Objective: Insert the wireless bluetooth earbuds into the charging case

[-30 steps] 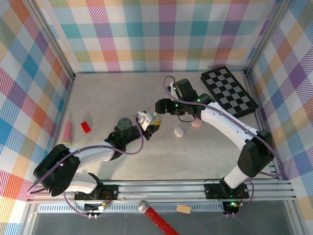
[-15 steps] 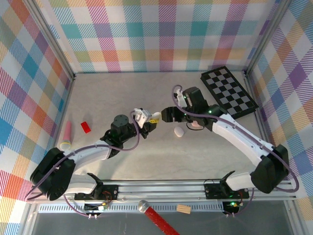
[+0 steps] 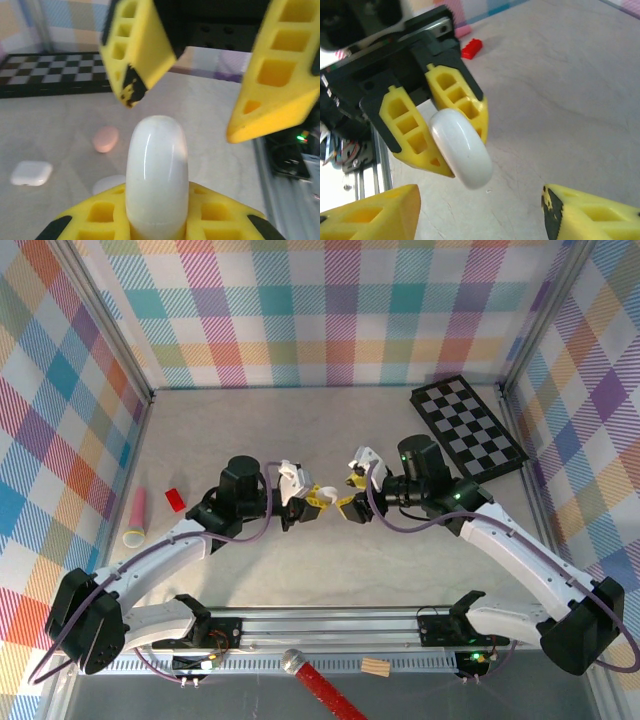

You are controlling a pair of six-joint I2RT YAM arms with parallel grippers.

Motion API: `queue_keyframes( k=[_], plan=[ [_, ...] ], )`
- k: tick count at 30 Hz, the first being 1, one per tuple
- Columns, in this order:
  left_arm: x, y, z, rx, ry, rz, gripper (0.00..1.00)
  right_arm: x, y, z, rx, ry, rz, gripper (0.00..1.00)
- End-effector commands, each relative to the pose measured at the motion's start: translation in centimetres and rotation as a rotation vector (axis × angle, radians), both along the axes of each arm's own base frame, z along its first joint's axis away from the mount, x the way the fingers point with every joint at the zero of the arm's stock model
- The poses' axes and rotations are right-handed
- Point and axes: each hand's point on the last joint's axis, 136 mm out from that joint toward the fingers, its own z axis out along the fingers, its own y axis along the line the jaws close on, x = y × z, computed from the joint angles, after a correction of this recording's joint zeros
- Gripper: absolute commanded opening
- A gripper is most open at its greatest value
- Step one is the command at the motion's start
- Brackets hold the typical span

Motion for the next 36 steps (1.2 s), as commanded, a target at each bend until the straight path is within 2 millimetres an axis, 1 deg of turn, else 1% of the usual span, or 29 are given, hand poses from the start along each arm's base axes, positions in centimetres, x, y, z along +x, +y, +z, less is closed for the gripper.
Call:
queue_keyframes(
  k=[1,3,7,9,12,15,18,19,20,21,22,24,25,29,32,33,34,36],
  plan=[
    [-2.6,-0.2,1.0,-0.01,0.034,-0.155,0.0,-1.9,0.7,0.5,0.016,-0.059,0.163,0.58],
    [-2.8,-0.4,1.2,-0.015,0.044,-0.177,0.0,-1.6,1.0,0.5,0.02,-0.047,0.162,0.5],
    [-3.1,-0.6,1.4,-0.022,0.06,-0.212,0.0,-1.1,1.7,0.2,0.024,-0.027,0.17,0.42],
    [-3.2,-0.7,1.5,-0.017,0.063,-0.228,0.0,-1.0,1.9,0.2,0.031,-0.026,0.175,0.33],
    [-3.2,-0.6,1.2,-0.001,0.066,-0.227,0.0,-1.1,2.0,0.4,0.043,-0.028,0.184,0.25],
    [-3.1,-0.6,0.8,0.013,0.078,-0.215,0.0,-1.3,2.1,0.2,0.052,-0.024,0.192,0.18],
    [-2.6,-0.6,0.3,0.023,0.098,-0.191,0.18,-1.3,2.1,0.2,0.057,-0.016,0.184,0.17],
    [-2.2,-0.7,0.1,0.027,0.101,-0.172,0.24,-1.2,2.1,0.3,0.062,-0.015,0.178,0.18],
    [-1.7,-0.7,0.0,0.023,0.103,-0.15,0.34,-1.1,2.0,0.1,0.062,-0.013,0.166,0.18],
    [-1.2,-0.8,-0.1,0.012,0.098,-0.127,0.46,-1.0,1.8,0.0,0.062,-0.015,0.151,0.18],
    [-0.7,-0.7,-0.2,-0.002,0.085,-0.1,0.65,-0.7,1.7,-0.2,0.057,-0.016,0.127,0.18],
    [0.6,-0.1,-0.2,-0.035,0.043,-0.019,0.96,0.3,1.2,-1.0,0.036,-0.011,0.047,0.19],
    [1.1,0.2,-0.1,-0.045,0.023,0.019,1.0,0.8,0.9,-1.3,0.03,-0.003,0.007,0.19],
    [2.0,1.9,-0.7,-0.064,-0.06,0.139,1.0,3.2,0.0,-2.3,0.055,0.067,-0.201,0.15],
    [2.2,3.1,-2.2,-0.033,-0.079,0.21,1.0,5.4,-0.8,-3.4,0.103,0.14,-0.382,0.14],
    [2.2,3.5,-2.7,-0.022,-0.079,0.231,1.0,5.8,-0.9,-3.9,0.116,0.166,-0.419,0.15],
    [2.3,3.9,-3.2,-0.013,-0.08,0.254,1.0,6.2,-0.8,-4.6,0.127,0.197,-0.446,0.17],
    [2.3,4.6,-4.5,0.008,-0.065,0.298,1.0,6.9,-0.7,-5.9,0.131,0.256,-0.495,0.18]
  ],
)
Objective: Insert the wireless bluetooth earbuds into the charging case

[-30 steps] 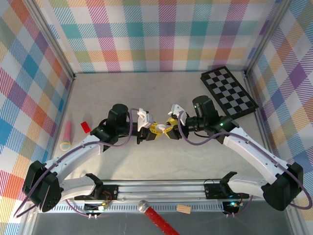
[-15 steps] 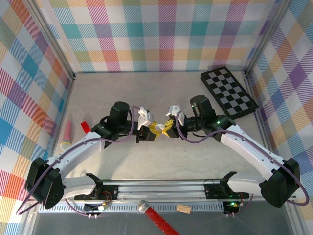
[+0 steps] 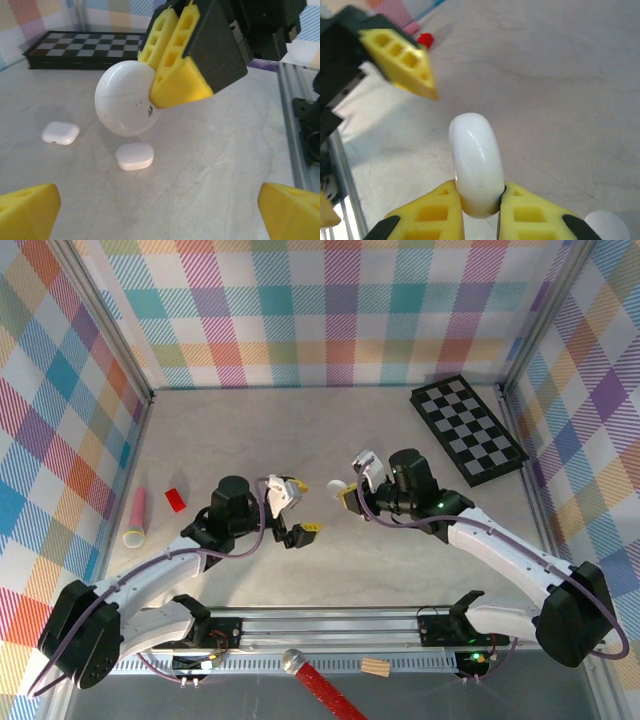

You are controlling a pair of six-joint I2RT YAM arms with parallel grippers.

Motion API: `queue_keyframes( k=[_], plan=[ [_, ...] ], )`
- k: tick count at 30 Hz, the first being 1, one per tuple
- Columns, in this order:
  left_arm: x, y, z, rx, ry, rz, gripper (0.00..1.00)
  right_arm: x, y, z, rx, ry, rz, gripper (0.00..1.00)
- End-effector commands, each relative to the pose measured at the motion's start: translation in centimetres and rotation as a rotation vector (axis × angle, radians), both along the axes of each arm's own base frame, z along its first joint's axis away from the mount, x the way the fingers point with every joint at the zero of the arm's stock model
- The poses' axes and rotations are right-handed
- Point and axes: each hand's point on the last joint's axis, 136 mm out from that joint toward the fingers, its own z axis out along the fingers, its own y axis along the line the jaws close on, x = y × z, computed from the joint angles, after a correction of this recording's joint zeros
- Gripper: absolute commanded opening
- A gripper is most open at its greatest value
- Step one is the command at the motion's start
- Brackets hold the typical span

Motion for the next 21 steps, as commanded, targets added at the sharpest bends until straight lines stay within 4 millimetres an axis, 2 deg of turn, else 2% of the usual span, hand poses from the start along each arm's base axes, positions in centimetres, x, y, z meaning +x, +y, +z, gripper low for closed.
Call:
queue_keyframes(
  k=[1,7,14,18,21],
  plan=[
    [1.3,1.7,-0.8,0.013,-0.033,0.126,1.0,3.0,0.2,-0.5,0.095,0.083,-0.187,0.18],
    [0.9,3.8,-3.9,0.07,0.01,0.223,1.0,5.3,1.6,-5.8,0.058,0.275,-0.286,0.15],
    [0.9,4.5,-4.0,0.104,-0.001,0.245,1.0,7.2,4.2,-11.1,0.017,0.39,-0.283,0.16],
    [1.0,4.7,-4.1,0.116,-0.011,0.256,1.0,7.7,4.7,-14.2,-0.028,0.435,-0.292,0.21],
    [1.5,5.1,-4.0,0.109,-0.019,0.294,1.0,8.3,4.2,-15.1,-0.048,0.413,-0.324,0.27]
  ],
)
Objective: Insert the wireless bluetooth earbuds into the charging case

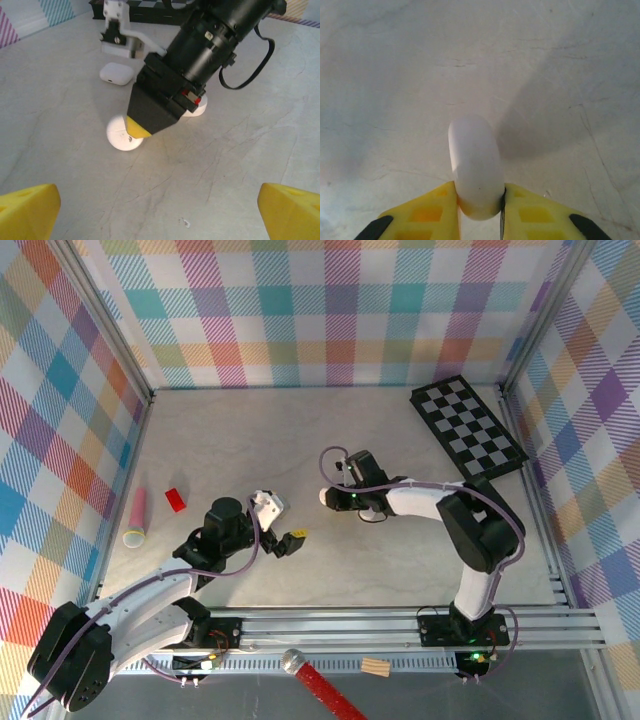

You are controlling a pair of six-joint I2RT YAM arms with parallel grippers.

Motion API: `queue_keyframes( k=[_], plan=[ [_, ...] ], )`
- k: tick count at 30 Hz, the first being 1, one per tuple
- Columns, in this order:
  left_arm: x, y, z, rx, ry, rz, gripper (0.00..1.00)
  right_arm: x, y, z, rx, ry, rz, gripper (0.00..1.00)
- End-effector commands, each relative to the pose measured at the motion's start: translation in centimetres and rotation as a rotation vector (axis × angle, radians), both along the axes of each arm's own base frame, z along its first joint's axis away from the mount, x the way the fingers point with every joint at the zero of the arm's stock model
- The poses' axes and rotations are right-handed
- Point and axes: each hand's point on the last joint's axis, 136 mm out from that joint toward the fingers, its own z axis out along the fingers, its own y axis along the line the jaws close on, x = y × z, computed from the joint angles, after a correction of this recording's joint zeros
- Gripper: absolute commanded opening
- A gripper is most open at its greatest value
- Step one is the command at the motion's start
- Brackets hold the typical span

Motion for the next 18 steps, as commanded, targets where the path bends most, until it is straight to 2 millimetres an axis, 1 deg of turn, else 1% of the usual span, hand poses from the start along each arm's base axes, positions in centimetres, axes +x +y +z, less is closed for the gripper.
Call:
queue_keyframes(
  k=[1,3,4,5,8,9,10,11,13,14,16,18],
  plan=[
    [1.1,1.0,0.9,-0.003,-0.041,0.074,1.0,1.4,0.4,1.2,0.012,-0.064,-0.028,0.32],
    [2.0,1.9,1.2,-0.017,-0.049,0.142,1.0,1.6,-0.1,2.3,-0.001,-0.108,-0.035,0.43],
    [2.6,2.8,1.3,-0.029,-0.054,0.199,1.0,1.7,-0.4,3.1,-0.008,-0.137,-0.03,0.52],
    [3.1,3.5,1.4,-0.035,-0.064,0.246,1.0,1.8,-0.7,3.7,-0.013,-0.159,-0.027,0.58],
    [4.9,6.3,1.8,-0.048,-0.093,0.409,1.0,2.1,-2.2,6.4,-0.042,-0.247,-0.036,0.7],
    [5.3,7.1,1.9,-0.054,-0.098,0.453,1.0,2.1,-2.9,7.2,-0.049,-0.273,-0.042,0.75],
    [5.7,8.0,2.0,-0.055,-0.102,0.495,1.0,2.3,-3.7,8.5,-0.049,-0.31,-0.058,0.79],
    [6.1,8.8,2.0,-0.055,-0.106,0.534,1.0,2.4,-4.5,9.4,-0.052,-0.345,-0.069,0.81],
    [6.8,10.8,2.0,-0.051,-0.116,0.625,1.0,2.6,-6.9,11.4,-0.073,-0.428,-0.099,0.88],
    [7.1,11.7,1.7,-0.044,-0.12,0.663,1.0,2.7,-8.2,12.1,-0.089,-0.469,-0.122,0.91],
    [7.9,13.8,1.1,-0.039,-0.135,0.738,1.0,3.0,-11.6,13.4,-0.118,-0.547,-0.189,0.96],
    [8.4,15.2,0.1,-0.035,-0.122,0.782,1.0,3.2,-15.0,14.1,-0.166,-0.606,-0.248,0.99]
  ],
)
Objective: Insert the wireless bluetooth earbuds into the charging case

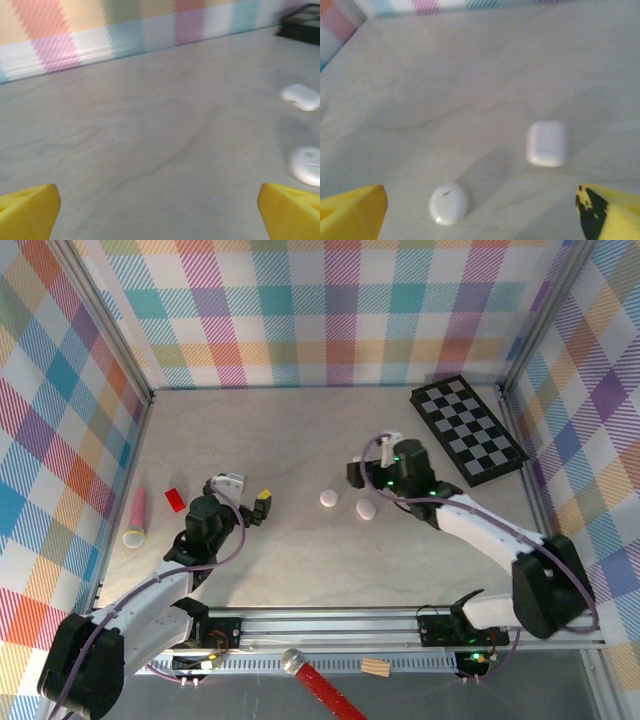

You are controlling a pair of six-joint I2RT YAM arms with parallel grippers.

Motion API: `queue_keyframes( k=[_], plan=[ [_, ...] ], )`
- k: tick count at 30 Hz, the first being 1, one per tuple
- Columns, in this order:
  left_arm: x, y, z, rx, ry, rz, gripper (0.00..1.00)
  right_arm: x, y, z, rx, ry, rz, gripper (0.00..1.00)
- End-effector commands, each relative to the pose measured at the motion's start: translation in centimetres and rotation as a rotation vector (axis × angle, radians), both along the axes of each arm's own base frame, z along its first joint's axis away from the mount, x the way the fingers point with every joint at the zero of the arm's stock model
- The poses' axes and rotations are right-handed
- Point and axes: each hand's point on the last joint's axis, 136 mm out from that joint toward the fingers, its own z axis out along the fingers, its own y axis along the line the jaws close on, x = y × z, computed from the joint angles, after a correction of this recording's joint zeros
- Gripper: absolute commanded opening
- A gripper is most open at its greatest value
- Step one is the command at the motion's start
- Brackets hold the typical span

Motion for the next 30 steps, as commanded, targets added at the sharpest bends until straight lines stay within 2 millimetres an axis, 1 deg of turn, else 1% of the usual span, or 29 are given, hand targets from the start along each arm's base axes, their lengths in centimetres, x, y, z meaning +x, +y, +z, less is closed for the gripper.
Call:
queue_keyframes(
  k=[1,4,7,9,11,13,15,19,22,24,26,30],
  plan=[
    [1.2,3.3,-0.7,-0.019,-0.022,0.138,1.0,0.4,-5.6,-0.1,-0.143,-0.109,-0.111,1.0],
    [2.1,4.4,-1.9,-0.02,-0.019,0.17,1.0,0.4,-10.3,-0.4,-0.25,-0.183,-0.214,0.99],
    [3.0,5.1,-2.9,-0.029,-0.015,0.195,1.0,0.6,-14.4,-1.9,-0.302,-0.194,-0.312,0.99],
    [3.7,5.0,-3.0,-0.025,-0.028,0.189,1.0,0.9,-16.7,-3.1,-0.305,-0.191,-0.367,0.99],
    [4.4,5.2,-3.2,-0.019,-0.029,0.198,1.0,1.3,-17.8,-4.2,-0.258,-0.186,-0.392,0.99],
    [5.3,5.4,-3.7,-0.032,-0.012,0.217,1.0,1.9,-18.3,-5.0,-0.217,-0.189,-0.404,0.99],
    [5.9,5.6,-4.3,-0.049,-0.009,0.229,1.0,2.5,-18.3,-5.9,-0.189,-0.187,-0.397,0.99],
    [6.7,6.8,-5.9,-0.055,-0.017,0.297,1.0,3.4,-17.5,-7.4,-0.162,-0.197,-0.342,0.99],
    [7.2,6.9,-6.6,-0.048,0.049,0.306,1.0,4.1,-17.2,-9.0,-0.165,-0.188,-0.323,0.99],
    [7.8,7.1,-6.9,-0.055,0.078,0.31,1.0,4.1,-17.3,-9.2,-0.162,-0.159,-0.32,0.99],
    [8.3,7.6,-7.2,-0.083,0.114,0.313,1.0,4.2,-17.3,-9.1,-0.156,-0.166,-0.323,0.99],
    [8.5,8.0,-7.3,-0.116,0.131,0.307,1.0,4.2,-17.4,-9.2,-0.156,-0.164,-0.324,0.99]
  ],
)
